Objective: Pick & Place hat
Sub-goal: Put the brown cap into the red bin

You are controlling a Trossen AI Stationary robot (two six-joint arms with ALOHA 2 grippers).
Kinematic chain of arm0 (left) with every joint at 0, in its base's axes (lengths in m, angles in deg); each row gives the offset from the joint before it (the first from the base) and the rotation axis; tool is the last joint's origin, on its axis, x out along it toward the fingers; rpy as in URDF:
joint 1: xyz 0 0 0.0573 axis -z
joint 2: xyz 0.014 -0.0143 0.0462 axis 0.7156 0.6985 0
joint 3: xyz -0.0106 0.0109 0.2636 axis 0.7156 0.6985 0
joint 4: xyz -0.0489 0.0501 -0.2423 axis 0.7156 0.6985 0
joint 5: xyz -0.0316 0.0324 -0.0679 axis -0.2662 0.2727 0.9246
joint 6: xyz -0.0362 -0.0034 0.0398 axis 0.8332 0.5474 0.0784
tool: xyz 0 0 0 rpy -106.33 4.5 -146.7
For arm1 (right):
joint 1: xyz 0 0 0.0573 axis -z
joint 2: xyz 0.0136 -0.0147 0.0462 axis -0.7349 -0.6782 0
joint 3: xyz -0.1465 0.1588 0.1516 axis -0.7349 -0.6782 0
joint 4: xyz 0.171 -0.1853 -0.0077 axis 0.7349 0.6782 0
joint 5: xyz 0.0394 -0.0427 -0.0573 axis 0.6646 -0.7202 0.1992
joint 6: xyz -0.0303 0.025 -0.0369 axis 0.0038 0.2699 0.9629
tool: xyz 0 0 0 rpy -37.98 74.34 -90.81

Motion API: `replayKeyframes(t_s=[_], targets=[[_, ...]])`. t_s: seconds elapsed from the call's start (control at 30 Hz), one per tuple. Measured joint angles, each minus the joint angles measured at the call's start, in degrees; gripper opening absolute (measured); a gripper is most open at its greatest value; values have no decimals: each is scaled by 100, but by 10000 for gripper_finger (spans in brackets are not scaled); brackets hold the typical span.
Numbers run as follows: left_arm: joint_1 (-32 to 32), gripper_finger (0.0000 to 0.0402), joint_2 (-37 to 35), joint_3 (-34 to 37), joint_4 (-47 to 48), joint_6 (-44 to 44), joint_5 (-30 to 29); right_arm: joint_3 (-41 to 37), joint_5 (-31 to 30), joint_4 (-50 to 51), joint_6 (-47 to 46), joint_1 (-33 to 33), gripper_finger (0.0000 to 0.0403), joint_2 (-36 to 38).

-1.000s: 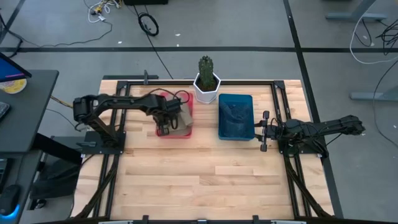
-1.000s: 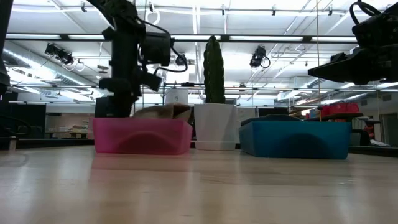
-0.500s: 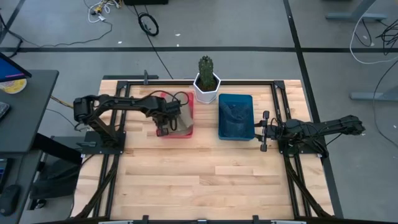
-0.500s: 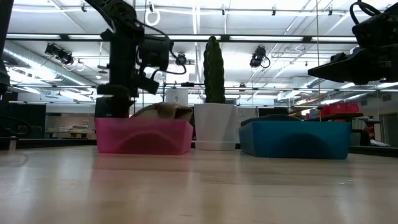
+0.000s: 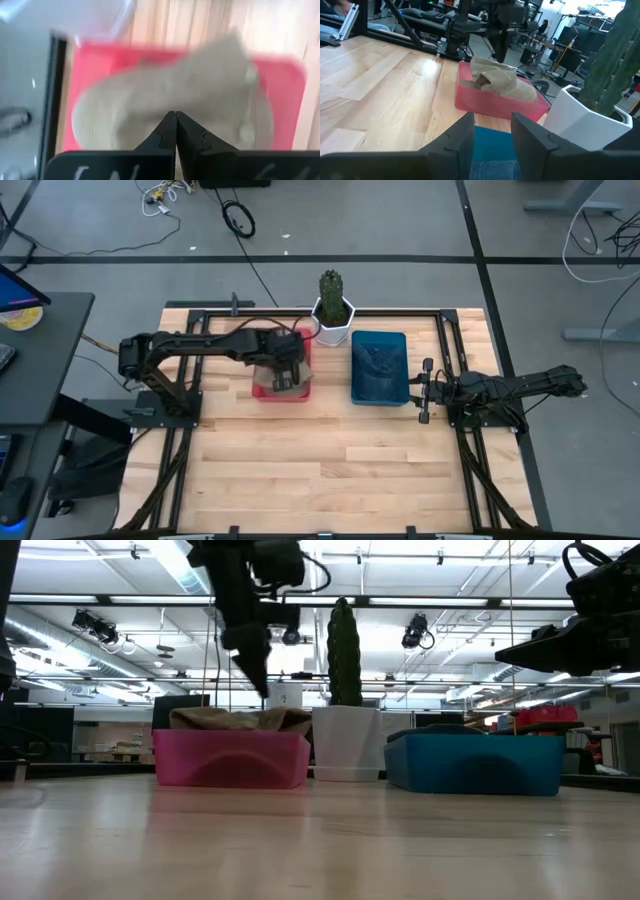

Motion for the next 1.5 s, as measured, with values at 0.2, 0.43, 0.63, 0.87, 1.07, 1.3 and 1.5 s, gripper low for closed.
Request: replayKeyframes(t_s=[0.2,0.43,0.63,0.87,1.07,1.3,1.5], targets=[[13,3,179,1,-978,-129,465,0,1,-1,1,0,133,0],[9,3,629,1,-1125,-123,460,0,0,-2,0,0,133,0],[4,3,942,1,-244,253,455,0,0,0,2,-2,133,-2],[-13,3,1050,4,-334,455,305,0,0,-4,1,0,133,-2],[-115,3,1410,-5,-655,330,361,0,2,11,2,0,133,0],[-222,3,1713,-25,-702,308,450,0,-2,-9,0,-1,133,-2],[-77,3,1188,12,-603,297,429,0,-2,-4,2,-2,133,-2]])
